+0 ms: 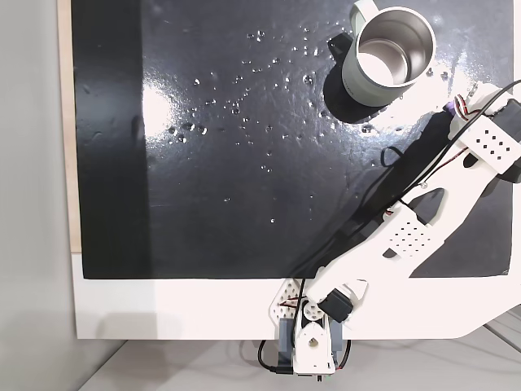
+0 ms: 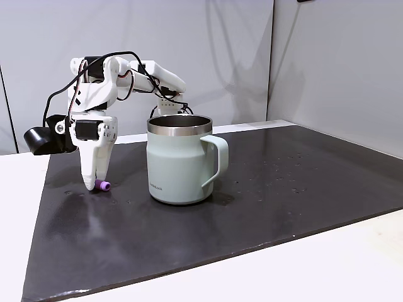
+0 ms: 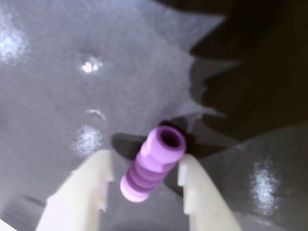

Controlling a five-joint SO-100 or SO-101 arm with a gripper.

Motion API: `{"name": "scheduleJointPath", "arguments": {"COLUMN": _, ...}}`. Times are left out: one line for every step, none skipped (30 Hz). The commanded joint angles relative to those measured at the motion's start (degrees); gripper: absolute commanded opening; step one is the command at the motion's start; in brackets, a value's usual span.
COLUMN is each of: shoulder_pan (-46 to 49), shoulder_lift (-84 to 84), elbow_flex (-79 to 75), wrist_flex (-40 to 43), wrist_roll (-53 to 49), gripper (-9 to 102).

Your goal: Grasp a pengrip and put it in the cup.

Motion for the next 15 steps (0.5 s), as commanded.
{"name": "scheduleJointPath", "arguments": {"shoulder_pan": -0.7, "shoulder_lift": -0.1, "elbow_flex": -0.7, "wrist_flex": -1.7, "wrist_roll": 0.2, "gripper": 10}}
{"name": "scheduleJointPath", "arguments": {"shoulder_pan": -0.7, "shoulder_lift": -0.3, "elbow_flex": -1.0, "wrist_flex": -1.7, "wrist_roll": 0.2, "gripper": 9}}
{"name": "scheduleJointPath", "arguments": {"shoulder_pan": -0.7, "shoulder_lift": -0.4, "elbow_flex": -1.1, "wrist_flex": -1.7, "wrist_roll": 0.2, "gripper": 8}}
{"name": "scheduleJointPath", "arguments": {"shoulder_pan": -0.7, "shoulder_lift": -0.4, "elbow_flex": -1.2, "wrist_flex": -1.7, "wrist_roll": 0.1, "gripper": 7}}
{"name": "scheduleJointPath", "arguments": {"shoulder_pan": -0.7, "shoulder_lift": -0.6, "elbow_flex": -1.4, "wrist_flex": -1.6, "wrist_roll": 0.1, "gripper": 6}}
{"name": "scheduleJointPath", "arguments": {"shoulder_pan": -0.6, "shoulder_lift": -0.8, "elbow_flex": -1.7, "wrist_flex": -1.5, "wrist_roll": 0.1, "gripper": 5}}
{"name": "scheduleJointPath", "arguments": {"shoulder_pan": -0.5, "shoulder_lift": -0.9, "elbow_flex": -1.8, "wrist_flex": -1.3, "wrist_roll": 0.1, "gripper": 4}}
{"name": "scheduleJointPath", "arguments": {"shoulder_pan": -0.5, "shoulder_lift": -1.1, "elbow_flex": -2.1, "wrist_flex": -1.2, "wrist_roll": 0.2, "gripper": 4}}
{"name": "scheduleJointPath", "arguments": {"shoulder_pan": -0.4, "shoulder_lift": -1.1, "elbow_flex": -2.2, "wrist_flex": -1.1, "wrist_roll": 0.2, "gripper": 3}}
{"name": "scheduleJointPath", "arguments": {"shoulder_pan": -0.4, "shoulder_lift": -1.1, "elbow_flex": -2.3, "wrist_flex": -1.1, "wrist_roll": 0.3, "gripper": 3}}
{"name": "scheduleJointPath", "arguments": {"shoulder_pan": -0.4, "shoulder_lift": -1.2, "elbow_flex": -2.3, "wrist_flex": -1.1, "wrist_roll": 0.3, "gripper": 3}}
{"name": "scheduleJointPath", "arguments": {"shoulder_pan": -0.4, "shoulder_lift": -1.2, "elbow_flex": -2.3, "wrist_flex": -1.1, "wrist_roll": 0.3, "gripper": 3}}
{"name": "scheduleJointPath", "arguments": {"shoulder_pan": -0.4, "shoulder_lift": -1.0, "elbow_flex": -2.3, "wrist_flex": -1.1, "wrist_roll": 0.3, "gripper": 3}}
{"name": "scheduleJointPath", "arguments": {"shoulder_pan": -0.3, "shoulder_lift": -0.6, "elbow_flex": -2.3, "wrist_flex": -1.0, "wrist_roll": 0.3, "gripper": 3}}
{"name": "scheduleJointPath", "arguments": {"shoulder_pan": -0.2, "shoulder_lift": 0.2, "elbow_flex": -2.4, "wrist_flex": -0.5, "wrist_roll": 0.2, "gripper": 3}}
